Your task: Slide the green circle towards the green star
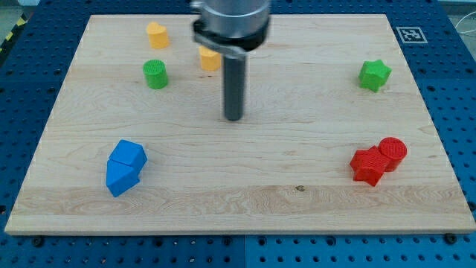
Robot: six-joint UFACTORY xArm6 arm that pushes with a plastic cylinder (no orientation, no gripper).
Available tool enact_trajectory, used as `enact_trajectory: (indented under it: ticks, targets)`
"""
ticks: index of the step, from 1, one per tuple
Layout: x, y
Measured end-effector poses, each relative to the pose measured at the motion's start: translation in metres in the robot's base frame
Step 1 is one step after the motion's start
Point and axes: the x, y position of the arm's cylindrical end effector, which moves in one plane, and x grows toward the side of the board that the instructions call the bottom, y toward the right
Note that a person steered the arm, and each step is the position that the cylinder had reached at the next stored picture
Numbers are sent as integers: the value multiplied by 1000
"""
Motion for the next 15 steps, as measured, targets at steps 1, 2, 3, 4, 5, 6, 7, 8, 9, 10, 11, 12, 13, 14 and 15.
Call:
enact_trajectory:
  ticks: [1,2,3,4,5,6,7,8,9,10,11,12,13,14,15]
  targets:
    - [-1,-65]
    - [-17,-121]
    - [-42,-165]
    - [-77,-174]
    - [-94,-148]
    - [-93,-113]
    - [-88,-89]
    - [-75,-78]
    - [-54,-76]
    - [-59,-30]
    - [-70,23]
    - [-70,64]
    - [-71,107]
    - [-71,156]
    - [-71,184]
